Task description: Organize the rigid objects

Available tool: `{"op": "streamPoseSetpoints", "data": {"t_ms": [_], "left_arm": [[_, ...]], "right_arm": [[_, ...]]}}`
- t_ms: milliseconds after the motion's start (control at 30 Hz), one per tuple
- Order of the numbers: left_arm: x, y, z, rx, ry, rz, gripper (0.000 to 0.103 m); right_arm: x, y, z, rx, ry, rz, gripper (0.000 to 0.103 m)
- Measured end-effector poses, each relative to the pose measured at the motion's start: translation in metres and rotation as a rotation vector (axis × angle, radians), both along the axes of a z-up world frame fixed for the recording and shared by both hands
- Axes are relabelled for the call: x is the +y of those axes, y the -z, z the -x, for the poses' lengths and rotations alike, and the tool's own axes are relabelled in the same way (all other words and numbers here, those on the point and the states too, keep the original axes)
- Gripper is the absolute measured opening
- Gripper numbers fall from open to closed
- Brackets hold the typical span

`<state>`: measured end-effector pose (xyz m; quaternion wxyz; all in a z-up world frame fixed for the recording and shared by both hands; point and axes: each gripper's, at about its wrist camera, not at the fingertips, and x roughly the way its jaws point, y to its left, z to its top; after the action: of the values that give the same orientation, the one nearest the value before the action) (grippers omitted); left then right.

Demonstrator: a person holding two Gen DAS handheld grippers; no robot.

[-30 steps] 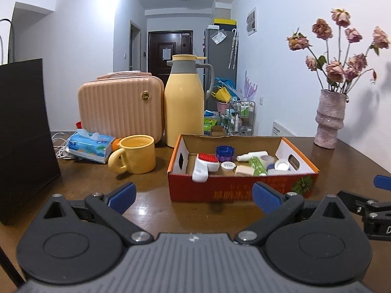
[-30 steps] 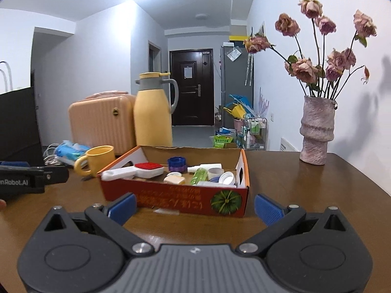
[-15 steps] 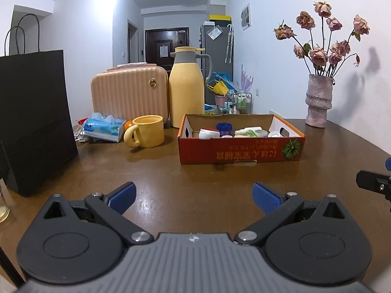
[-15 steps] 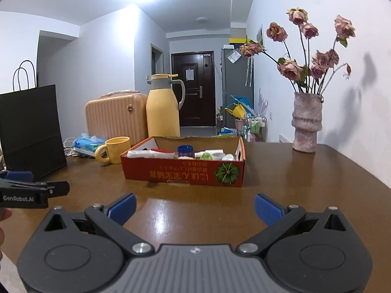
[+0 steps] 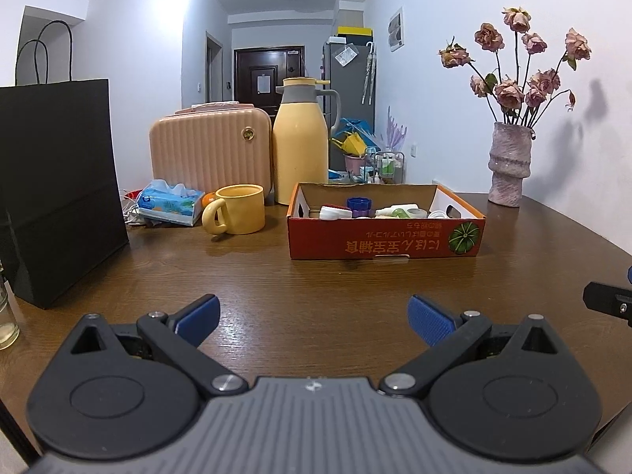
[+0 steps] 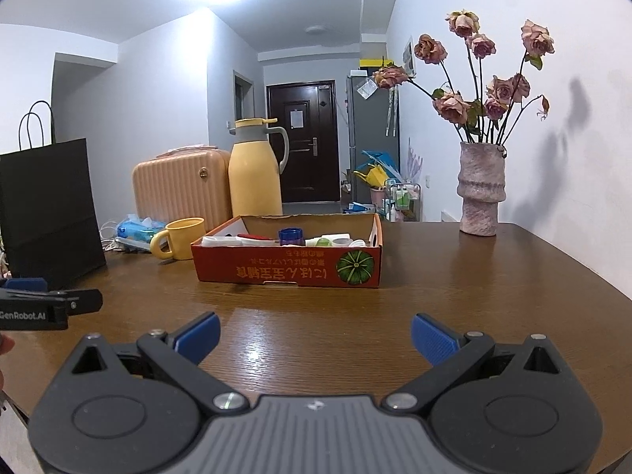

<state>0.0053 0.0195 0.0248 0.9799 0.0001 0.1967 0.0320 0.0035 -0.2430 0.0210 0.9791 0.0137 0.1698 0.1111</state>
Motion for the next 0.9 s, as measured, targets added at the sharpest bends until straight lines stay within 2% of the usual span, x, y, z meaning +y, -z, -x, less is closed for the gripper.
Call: {"op": "streamPoseSetpoints", "data": {"t_ms": [900], "left_arm": [[0.0034, -0.0015, 0.0037, -0.010, -0.006, 0.001, 0.103]], "right_arm": [[0.0048, -0.0040, 0.0041, -0.014, -0.020, 0.008, 0.103]]}}
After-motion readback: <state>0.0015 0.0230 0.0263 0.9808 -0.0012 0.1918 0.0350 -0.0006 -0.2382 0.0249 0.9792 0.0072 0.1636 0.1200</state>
